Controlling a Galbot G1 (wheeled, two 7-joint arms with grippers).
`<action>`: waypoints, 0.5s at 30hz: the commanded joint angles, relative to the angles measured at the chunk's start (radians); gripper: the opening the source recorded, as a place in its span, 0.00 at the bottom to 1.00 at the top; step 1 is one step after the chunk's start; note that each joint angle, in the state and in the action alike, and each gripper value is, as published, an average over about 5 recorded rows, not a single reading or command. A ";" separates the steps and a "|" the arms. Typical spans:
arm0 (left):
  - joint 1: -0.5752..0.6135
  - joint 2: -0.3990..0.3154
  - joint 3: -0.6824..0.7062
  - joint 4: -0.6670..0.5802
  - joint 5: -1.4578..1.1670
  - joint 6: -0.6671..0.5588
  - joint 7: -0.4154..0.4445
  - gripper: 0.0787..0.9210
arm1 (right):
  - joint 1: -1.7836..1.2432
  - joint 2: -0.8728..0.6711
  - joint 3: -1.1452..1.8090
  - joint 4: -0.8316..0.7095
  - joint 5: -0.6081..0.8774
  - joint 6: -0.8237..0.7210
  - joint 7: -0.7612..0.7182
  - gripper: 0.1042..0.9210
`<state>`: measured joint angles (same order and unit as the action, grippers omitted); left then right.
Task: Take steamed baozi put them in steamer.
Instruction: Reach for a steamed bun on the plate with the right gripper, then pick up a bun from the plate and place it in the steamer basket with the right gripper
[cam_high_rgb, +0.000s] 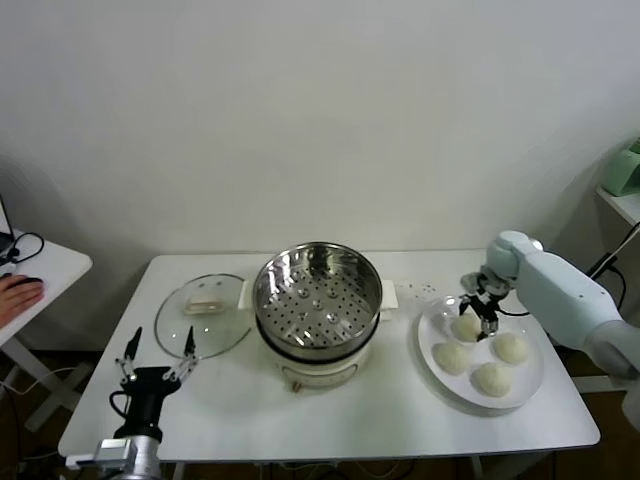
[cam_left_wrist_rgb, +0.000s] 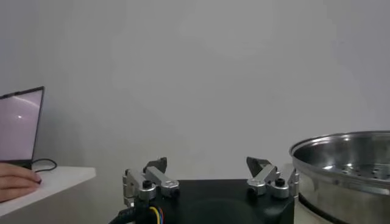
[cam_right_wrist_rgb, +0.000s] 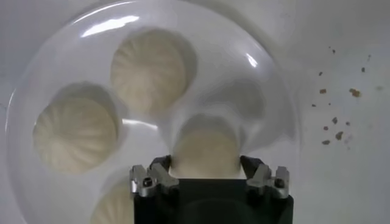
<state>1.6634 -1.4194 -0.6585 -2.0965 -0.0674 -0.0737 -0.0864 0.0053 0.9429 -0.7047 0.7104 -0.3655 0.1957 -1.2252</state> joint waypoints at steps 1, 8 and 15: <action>0.001 0.000 -0.002 -0.002 -0.002 0.001 -0.002 0.88 | -0.003 0.004 0.020 -0.006 -0.010 0.005 0.002 0.73; 0.003 0.001 -0.003 -0.002 -0.003 0.001 -0.002 0.88 | 0.014 -0.006 0.032 0.033 -0.003 0.020 0.001 0.71; 0.008 0.005 -0.007 -0.004 -0.004 -0.002 -0.002 0.88 | 0.198 -0.030 -0.036 0.200 -0.001 0.130 -0.012 0.71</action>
<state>1.6680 -1.4175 -0.6636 -2.0988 -0.0714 -0.0732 -0.0882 0.0539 0.9226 -0.6928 0.7726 -0.3688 0.2415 -1.2313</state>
